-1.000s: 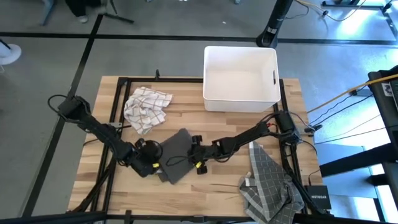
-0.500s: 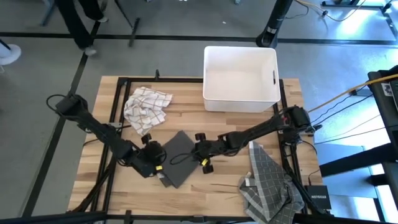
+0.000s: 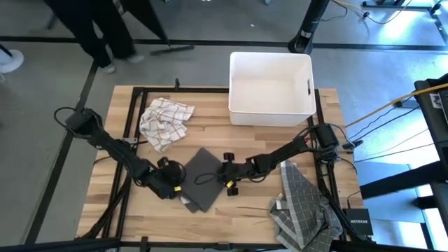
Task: Fold towel
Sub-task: Fold the gray towel
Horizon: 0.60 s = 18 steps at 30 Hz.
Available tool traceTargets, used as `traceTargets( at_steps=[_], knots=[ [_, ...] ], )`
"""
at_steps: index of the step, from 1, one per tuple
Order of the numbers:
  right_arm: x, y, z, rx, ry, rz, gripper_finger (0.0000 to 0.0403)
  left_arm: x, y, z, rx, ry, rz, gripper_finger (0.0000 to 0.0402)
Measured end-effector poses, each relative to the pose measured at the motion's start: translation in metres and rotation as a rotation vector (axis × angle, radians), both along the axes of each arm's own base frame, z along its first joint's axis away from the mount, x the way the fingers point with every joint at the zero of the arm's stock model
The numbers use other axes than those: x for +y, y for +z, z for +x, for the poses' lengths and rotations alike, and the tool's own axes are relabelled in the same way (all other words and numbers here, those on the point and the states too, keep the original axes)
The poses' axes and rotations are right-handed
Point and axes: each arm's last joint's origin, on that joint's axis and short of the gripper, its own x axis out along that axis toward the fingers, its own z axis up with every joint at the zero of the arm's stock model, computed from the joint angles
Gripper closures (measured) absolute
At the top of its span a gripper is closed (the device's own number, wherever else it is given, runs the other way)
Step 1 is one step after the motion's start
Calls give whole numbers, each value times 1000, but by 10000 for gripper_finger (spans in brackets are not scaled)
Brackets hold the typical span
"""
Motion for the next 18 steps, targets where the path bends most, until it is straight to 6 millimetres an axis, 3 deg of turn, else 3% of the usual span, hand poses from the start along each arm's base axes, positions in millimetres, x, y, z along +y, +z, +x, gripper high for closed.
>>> traceTargets(
  at_steps=[5, 9, 14, 18],
  knots=[
    [-6, 17, -10, 63, 55, -148, 228, -12, -6, 8, -132, -43, -92, 274],
    [-9, 41, -15, 22, 4, -212, 228, -18, -9, 13, -158, -85, -96, 274],
    [-4, 61, -16, -56, -41, -25, 228, -21, 4, 19, -131, -164, -139, 274],
    [6, 61, -9, -122, -16, 171, 228, -19, 23, 18, -106, -203, -137, 274]
  ],
)
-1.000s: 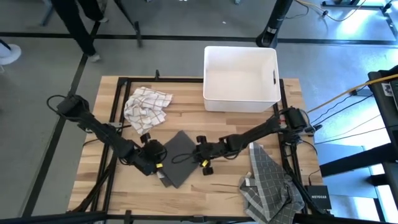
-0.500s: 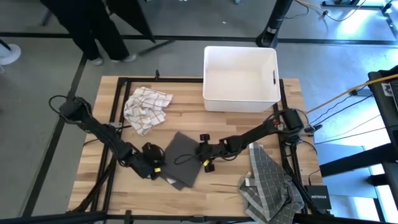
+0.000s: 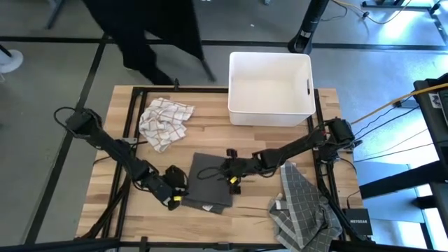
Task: Fold towel
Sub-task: Fold the gray towel
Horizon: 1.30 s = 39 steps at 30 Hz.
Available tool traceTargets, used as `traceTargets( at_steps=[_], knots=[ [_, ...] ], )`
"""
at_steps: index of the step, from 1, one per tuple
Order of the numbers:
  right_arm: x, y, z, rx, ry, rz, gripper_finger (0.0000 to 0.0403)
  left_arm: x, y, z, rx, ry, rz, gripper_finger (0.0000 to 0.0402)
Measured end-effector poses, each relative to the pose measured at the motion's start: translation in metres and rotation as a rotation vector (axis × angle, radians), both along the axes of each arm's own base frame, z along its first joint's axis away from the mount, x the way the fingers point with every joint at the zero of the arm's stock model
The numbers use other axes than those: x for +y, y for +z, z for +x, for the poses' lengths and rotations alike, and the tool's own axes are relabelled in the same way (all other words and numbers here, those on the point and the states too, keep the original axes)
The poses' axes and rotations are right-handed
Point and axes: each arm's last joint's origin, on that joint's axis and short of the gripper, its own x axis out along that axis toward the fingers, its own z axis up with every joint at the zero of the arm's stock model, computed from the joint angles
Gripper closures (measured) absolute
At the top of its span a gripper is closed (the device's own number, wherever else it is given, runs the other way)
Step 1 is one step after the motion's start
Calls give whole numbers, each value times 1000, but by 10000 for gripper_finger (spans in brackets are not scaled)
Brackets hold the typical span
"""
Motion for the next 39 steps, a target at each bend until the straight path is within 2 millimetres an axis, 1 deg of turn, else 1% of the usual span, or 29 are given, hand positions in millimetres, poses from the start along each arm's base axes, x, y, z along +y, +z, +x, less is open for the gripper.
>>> traceTargets(
  at_steps=[3, 6, 8, 10, 12, 17, 21, 25, 27, 29, 31, 32, 33, 36, 39],
  knots=[
    [8, -11, 8, -50, 4, 62, 228, 4, 6, -2, -13, 31, 40, 274],
    [12, -26, 17, -111, 3, 79, 228, 8, 4, -2, -55, 112, 132, 274],
    [13, -42, 19, -92, 4, 75, 228, 9, 1, 0, -68, 137, 164, 274],
    [11, -58, 17, -13, -3, 42, 228, 10, -3, 1, -57, 134, 185, 274],
    [6, -64, 14, 41, -30, -33, 228, 10, -4, 1, -47, 131, 195, 274],
    [-12, -61, 6, 170, -102, -164, 228, 13, -5, 2, -42, 142, 199, 274],
    [-23, -52, -12, 346, -111, -229, 228, 14, -5, 3, -20, 132, 184, 274],
    [-28, -32, -35, 492, -88, -349, 228, 15, -5, 3, -16, 119, 192, 274],
    [-31, -22, -47, 547, -79, -376, 228, 14, -5, 3, -19, 110, 198, 274],
    [-32, -9, -47, 488, -109, -342, 228, 14, -5, 3, -18, 109, 199, 274],
    [-32, 3, -40, 383, -147, -289, 228, 14, -3, 4, -20, 109, 198, 274],
    [-31, 6, -35, 327, -158, -264, 228, 13, 0, 5, -26, 104, 198, 274],
    [-30, 6, -32, 283, -165, -236, 228, 13, 3, 6, -26, 97, 205, 274],
    [-29, -4, -27, 197, -160, -188, 228, 16, 21, 8, -17, 94, 229, 274],
    [-33, -20, -35, 219, -179, -209, 228, 25, 38, 8, 27, 112, 266, 274]
  ],
)
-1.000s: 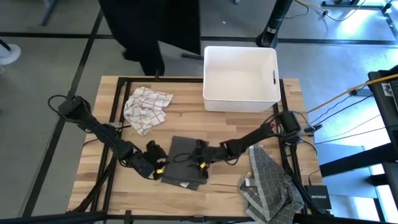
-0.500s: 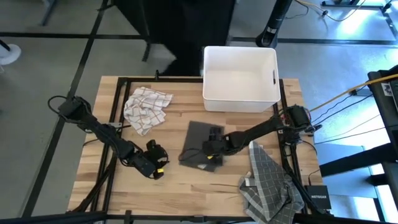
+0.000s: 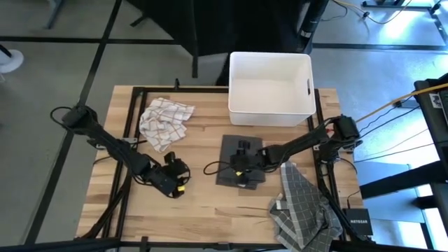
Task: Fold towel
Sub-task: Fold the gray towel, then fold the white towel
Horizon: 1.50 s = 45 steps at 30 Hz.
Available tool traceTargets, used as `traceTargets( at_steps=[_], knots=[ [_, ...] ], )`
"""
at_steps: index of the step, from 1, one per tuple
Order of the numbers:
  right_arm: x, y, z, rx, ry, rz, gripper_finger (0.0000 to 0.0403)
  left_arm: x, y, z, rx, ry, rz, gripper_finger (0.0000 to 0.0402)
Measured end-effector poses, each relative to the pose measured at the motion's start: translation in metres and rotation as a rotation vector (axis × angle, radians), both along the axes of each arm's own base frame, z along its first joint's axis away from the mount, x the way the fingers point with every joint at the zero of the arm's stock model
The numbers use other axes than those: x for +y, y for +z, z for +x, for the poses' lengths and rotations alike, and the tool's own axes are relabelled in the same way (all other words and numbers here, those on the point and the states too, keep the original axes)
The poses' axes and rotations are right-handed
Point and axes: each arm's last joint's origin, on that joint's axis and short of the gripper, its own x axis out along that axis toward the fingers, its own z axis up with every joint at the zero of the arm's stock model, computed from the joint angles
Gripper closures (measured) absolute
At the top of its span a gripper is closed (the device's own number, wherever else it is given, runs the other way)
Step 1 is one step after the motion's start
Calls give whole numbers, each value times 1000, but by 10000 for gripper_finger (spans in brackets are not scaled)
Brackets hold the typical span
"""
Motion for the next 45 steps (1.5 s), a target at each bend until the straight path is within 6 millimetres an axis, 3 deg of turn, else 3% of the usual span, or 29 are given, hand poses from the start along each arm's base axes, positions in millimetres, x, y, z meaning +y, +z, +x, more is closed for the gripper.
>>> traceTargets(
  at_steps=[3, 9, 15, 20, 25, 29, 33, 39, 45],
  knots=[
    [-9, -18, -15, 81, -45, -28, 228, 14, 10, -4, 70, 47, 42, 274],
    [-18, -29, -40, 253, -93, -97, 228, 47, 12, -10, 220, 162, 69, 274],
    [-26, -10, -69, 411, -107, -188, 228, 69, 10, -10, 310, 218, 82, 274],
    [-22, 32, -68, 159, -147, 32, 228, 85, 27, -4, 326, 235, 49, 274],
    [-2, 49, -54, -147, -95, 203, 228, 114, 51, 2, 320, 304, 60, 274],
    [18, 35, -49, -324, -21, 270, 228, 138, 40, -2, 425, 311, -7, 274],
    [28, 16, -48, -414, -40, 245, 228, 150, 20, -10, 542, 285, 16, 274],
    [32, -21, -44, -356, -54, 163, 228, 157, -5, -17, 652, 175, 59, 274],
    [33, -28, -40, -358, -20, 165, 228, 162, -13, -14, 688, 174, 31, 274]
  ],
)
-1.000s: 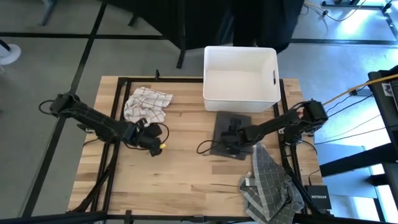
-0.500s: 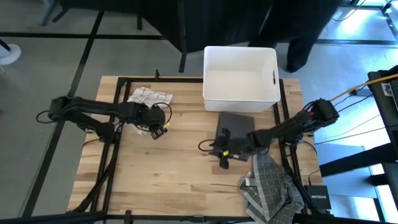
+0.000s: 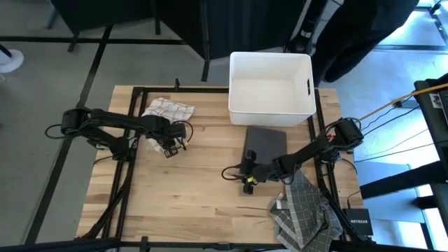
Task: Fold towel
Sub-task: Fold the white towel
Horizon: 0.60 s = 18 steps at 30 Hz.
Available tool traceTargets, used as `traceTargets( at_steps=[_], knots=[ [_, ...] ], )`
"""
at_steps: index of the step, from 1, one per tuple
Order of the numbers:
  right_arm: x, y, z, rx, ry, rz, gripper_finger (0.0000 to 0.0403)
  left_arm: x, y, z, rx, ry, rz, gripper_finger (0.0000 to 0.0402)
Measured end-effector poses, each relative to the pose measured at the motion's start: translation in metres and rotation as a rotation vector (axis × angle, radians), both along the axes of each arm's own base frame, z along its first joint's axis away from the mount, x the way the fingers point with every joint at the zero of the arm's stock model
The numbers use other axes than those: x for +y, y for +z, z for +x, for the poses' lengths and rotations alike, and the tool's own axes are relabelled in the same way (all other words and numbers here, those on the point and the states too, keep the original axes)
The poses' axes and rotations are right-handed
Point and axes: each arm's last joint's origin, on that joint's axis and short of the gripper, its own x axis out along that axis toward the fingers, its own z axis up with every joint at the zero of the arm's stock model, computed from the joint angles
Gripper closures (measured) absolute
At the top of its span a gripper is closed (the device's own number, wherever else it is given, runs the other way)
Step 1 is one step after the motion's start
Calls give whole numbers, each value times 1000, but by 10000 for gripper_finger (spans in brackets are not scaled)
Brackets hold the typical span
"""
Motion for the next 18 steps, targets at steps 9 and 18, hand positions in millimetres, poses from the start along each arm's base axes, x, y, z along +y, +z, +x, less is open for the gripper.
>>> traceTargets(
  at_steps=[9, 18],
  knots=[
    [1, 4, 2, -42, 5, -11, 228, 7, -17, 13, -11, 36, 7, 335],
    [0, 5, 3, -55, -11, -19, 228, -7, 18, 25, -98, -10, 13, 398]
  ],
)
